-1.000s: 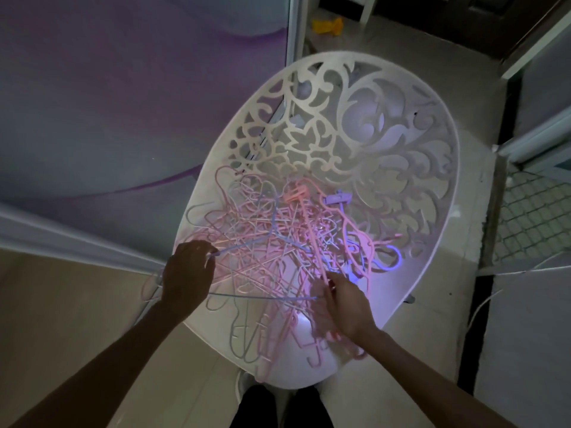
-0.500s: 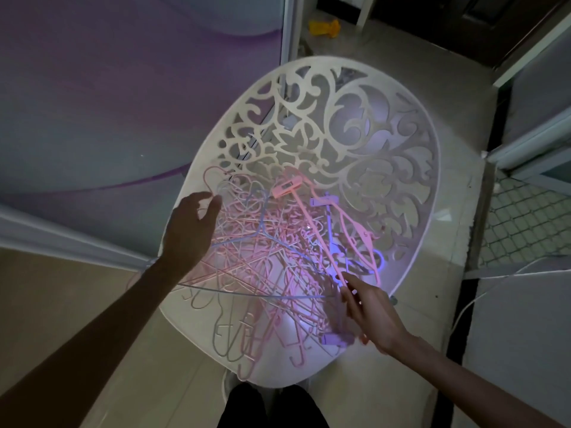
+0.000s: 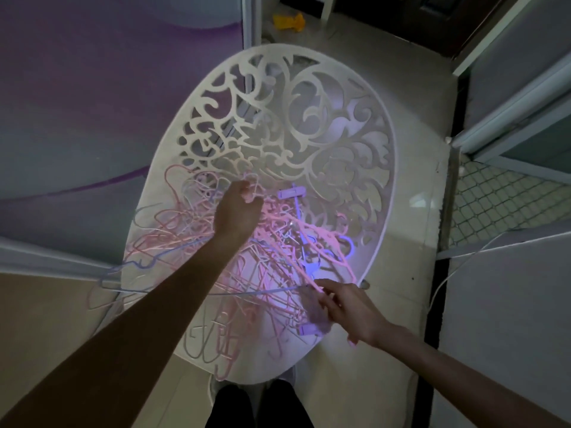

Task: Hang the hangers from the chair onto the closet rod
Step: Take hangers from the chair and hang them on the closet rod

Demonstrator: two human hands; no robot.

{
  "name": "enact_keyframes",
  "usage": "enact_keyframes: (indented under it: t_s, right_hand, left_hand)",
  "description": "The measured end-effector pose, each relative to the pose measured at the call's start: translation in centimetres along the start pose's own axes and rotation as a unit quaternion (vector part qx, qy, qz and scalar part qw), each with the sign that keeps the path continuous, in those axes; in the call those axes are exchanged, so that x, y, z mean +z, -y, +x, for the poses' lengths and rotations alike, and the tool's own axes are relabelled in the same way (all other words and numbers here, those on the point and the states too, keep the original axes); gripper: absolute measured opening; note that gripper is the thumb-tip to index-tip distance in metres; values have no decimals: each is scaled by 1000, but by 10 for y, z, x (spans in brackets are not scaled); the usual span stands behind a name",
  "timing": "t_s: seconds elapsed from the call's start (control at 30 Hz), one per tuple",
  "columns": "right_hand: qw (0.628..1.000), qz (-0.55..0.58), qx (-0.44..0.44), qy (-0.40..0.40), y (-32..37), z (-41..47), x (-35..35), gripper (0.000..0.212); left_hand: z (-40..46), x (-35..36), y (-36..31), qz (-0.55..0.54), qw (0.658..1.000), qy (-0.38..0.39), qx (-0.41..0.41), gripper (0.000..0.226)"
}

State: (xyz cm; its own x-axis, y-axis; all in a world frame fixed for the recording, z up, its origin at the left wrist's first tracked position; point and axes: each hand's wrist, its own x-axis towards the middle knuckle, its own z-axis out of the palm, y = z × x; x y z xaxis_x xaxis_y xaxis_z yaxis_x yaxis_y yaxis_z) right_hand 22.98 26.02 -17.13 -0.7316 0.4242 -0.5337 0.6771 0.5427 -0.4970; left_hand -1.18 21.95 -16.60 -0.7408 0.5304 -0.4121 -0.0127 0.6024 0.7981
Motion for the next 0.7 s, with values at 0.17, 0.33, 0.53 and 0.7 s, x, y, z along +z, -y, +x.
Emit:
enact_keyframes:
  t_s: [0.17, 0.33, 0.53, 0.7]
  right_hand:
    - [989, 131, -28, -61, -4, 2, 0, 17]
    - [992, 119, -22, -37, -5, 7, -13, 14]
    - [998, 22, -34, 48, 9, 28, -28, 20]
    - [967, -33, 197, -157, -18, 59, -46, 29]
  left_hand:
    - [5, -12, 24, 238, 971, 16, 3, 74]
    - [-8, 6, 7, -135, 960, 162, -183, 63]
    - [-17, 32, -7, -211, 952, 163, -154, 27]
    - [-6, 28, 1, -205, 948, 172, -173, 27]
